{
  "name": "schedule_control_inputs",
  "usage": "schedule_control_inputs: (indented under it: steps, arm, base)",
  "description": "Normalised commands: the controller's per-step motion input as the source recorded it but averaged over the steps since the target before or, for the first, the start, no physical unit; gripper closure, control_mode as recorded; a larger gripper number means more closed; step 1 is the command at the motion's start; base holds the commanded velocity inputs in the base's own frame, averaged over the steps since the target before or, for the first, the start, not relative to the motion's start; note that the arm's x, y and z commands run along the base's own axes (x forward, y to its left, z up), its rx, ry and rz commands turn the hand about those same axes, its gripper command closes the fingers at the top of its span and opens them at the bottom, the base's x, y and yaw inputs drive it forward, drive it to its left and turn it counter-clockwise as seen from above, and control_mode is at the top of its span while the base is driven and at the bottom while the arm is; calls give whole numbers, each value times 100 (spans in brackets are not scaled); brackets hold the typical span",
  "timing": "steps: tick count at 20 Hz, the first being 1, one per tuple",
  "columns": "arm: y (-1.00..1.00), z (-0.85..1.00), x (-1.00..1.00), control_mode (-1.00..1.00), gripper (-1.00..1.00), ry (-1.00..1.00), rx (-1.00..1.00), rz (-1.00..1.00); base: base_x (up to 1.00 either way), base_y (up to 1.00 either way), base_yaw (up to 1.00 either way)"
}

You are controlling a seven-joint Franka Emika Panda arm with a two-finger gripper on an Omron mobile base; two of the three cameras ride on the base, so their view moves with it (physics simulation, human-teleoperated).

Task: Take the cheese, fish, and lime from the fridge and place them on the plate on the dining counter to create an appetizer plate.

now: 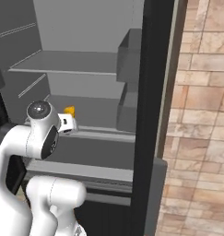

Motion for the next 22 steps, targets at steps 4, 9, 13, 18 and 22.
schedule_control_inputs:
  steps: [4, 9, 13, 18, 22]
  arm:
    - [0, 0, 0, 100, -100, 0, 0, 0]
    - [0, 0, 0, 100, -100, 0, 0, 0]
    - [0, 0, 0, 100, -100, 0, 0, 0]
    - [21, -57, 8, -100, -100, 6, -2, 0]
    - [27, -50, 1, -100, -100, 1, -2, 0]
  base:
    - [51, 1, 4]
    - [48, 5, 4]
    - [48, 19, 3]
    - [8, 6, 0]
    - [0, 0, 0]
